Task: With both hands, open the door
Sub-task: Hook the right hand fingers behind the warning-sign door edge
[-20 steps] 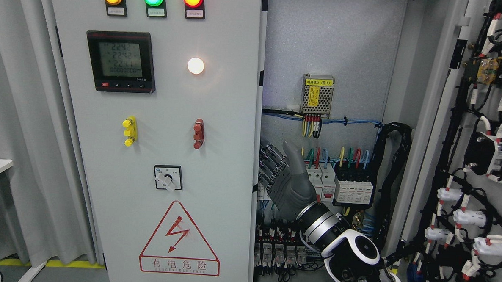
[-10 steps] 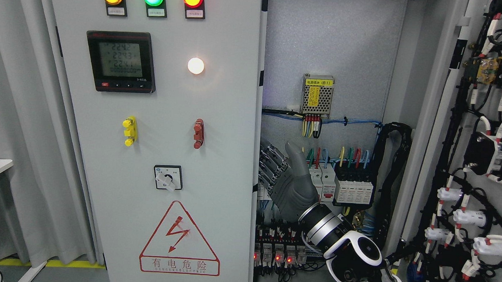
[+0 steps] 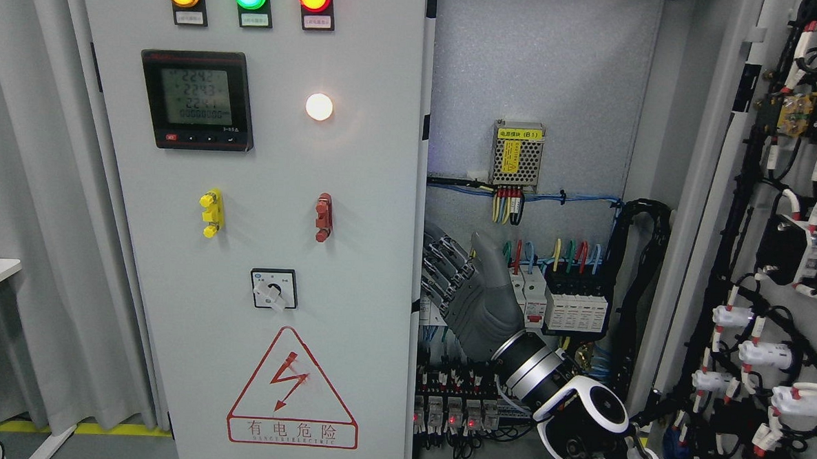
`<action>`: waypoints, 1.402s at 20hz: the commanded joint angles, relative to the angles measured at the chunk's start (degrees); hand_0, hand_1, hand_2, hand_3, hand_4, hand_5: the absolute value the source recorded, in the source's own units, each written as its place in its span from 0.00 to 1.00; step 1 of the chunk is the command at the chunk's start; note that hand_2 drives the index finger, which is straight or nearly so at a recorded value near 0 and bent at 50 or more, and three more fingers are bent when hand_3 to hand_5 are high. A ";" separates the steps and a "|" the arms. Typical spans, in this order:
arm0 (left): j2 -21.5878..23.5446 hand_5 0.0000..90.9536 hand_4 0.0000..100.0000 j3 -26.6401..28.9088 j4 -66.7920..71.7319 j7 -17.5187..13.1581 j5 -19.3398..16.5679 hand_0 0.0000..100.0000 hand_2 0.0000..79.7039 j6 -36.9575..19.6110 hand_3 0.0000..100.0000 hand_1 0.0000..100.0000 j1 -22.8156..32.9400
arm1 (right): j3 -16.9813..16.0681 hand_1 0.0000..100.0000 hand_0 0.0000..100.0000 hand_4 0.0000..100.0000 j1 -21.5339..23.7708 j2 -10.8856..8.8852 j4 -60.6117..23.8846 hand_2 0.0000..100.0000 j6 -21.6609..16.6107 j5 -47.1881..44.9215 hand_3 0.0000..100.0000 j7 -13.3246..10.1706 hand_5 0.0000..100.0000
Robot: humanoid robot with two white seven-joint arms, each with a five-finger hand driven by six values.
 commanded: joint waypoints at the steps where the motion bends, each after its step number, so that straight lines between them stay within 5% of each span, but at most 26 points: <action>1: 1.49 0.00 0.03 0.00 -1.05 -0.01 0.00 0.29 0.03 -0.01 0.03 0.00 -0.70 | -0.75 0.00 0.22 0.00 -0.14 -0.80 0.07 0.00 0.05 -0.03 0.00 0.09 0.00; 28: 1.49 0.00 0.03 0.00 -1.05 -0.10 0.00 0.29 0.03 -0.01 0.03 0.00 -0.70 | -0.93 0.00 0.22 0.00 0.74 -1.94 -0.98 0.00 -0.04 -0.82 0.00 4.66 0.00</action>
